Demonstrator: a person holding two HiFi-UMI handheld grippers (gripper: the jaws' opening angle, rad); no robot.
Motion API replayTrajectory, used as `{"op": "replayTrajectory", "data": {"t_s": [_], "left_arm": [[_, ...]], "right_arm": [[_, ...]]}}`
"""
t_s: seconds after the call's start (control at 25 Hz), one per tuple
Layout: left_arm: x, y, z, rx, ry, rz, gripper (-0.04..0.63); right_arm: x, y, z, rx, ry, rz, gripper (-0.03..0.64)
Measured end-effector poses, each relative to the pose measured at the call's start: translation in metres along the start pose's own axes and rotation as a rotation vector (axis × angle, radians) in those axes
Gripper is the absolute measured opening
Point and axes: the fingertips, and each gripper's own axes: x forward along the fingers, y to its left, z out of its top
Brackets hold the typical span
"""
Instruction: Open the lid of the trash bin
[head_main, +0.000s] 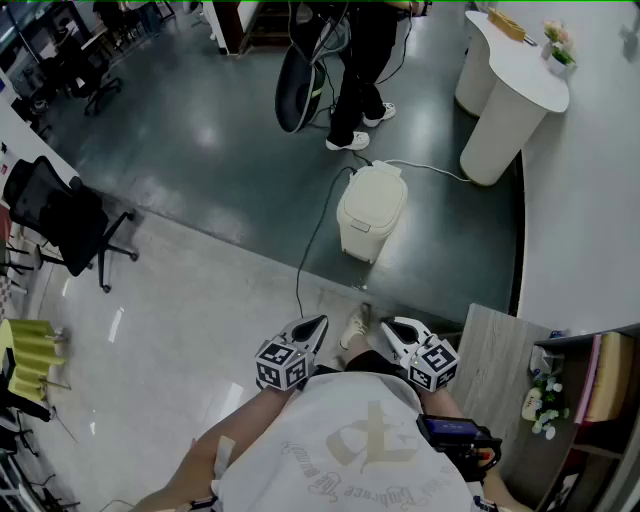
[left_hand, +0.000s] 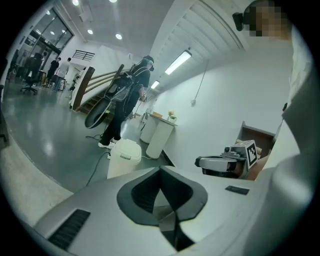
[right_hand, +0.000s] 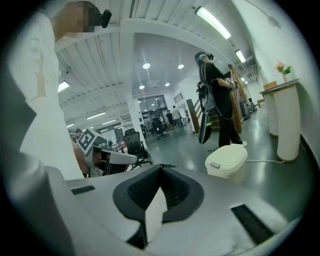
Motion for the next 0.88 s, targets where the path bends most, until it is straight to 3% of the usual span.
{"op": "replayTrajectory", "data": {"t_s": [0.4, 0.88], "left_arm": [[-0.025, 0.001, -0.017, 0.004, 0.021, 0.001, 0.014], [-0.042, 0.02, -0.021, -0.024, -0.007, 0.032, 0.014]], "right_arm": [[-0.003, 0.014, -0.01, 0.06, -0.031, -0.066, 0.005], [0.018, 0.024, -0.009, 0.035, 0.006, -0.044, 0.005]]}}
